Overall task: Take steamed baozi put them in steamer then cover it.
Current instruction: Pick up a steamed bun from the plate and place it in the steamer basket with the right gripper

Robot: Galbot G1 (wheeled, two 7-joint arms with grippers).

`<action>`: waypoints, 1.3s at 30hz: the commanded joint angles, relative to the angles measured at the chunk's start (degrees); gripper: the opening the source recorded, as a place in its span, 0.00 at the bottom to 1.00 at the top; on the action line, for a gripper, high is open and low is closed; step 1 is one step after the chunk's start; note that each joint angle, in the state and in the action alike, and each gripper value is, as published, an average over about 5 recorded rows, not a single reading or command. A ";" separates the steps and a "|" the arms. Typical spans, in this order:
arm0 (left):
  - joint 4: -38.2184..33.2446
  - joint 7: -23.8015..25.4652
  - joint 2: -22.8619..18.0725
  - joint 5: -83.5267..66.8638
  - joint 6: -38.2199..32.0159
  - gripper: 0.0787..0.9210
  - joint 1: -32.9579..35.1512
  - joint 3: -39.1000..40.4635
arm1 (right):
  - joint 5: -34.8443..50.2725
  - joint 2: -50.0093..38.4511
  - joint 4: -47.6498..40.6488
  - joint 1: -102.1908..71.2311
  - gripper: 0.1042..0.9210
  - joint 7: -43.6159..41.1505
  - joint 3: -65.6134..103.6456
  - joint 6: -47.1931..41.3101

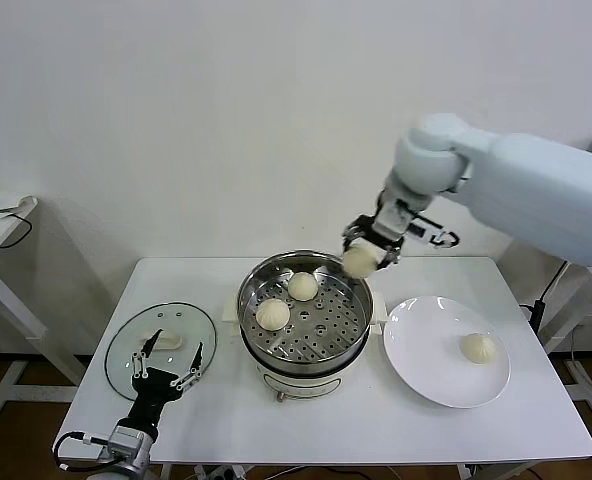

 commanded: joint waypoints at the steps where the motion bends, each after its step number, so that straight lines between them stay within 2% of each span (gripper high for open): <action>1: 0.21 0.16 0.09 -0.31 -0.02 0.88 -0.16 -0.45 | -6.33 7.80 1.17 -0.36 0.72 4.22 -4.85 9.29; 10: 1.37 0.40 0.25 -0.60 -0.11 0.88 -0.94 -1.05 | -10.59 8.46 0.53 -7.23 0.72 6.56 -4.15 14.38; 24: 2.33 0.72 0.24 -0.64 -0.37 0.88 -1.33 -1.41 | -7.07 11.28 2.36 -7.67 0.72 7.38 -5.75 11.97; 39: 2.21 1.16 0.40 -1.10 -0.73 0.88 -0.74 -2.39 | -6.72 15.99 -1.05 -10.00 0.72 5.75 -6.48 9.55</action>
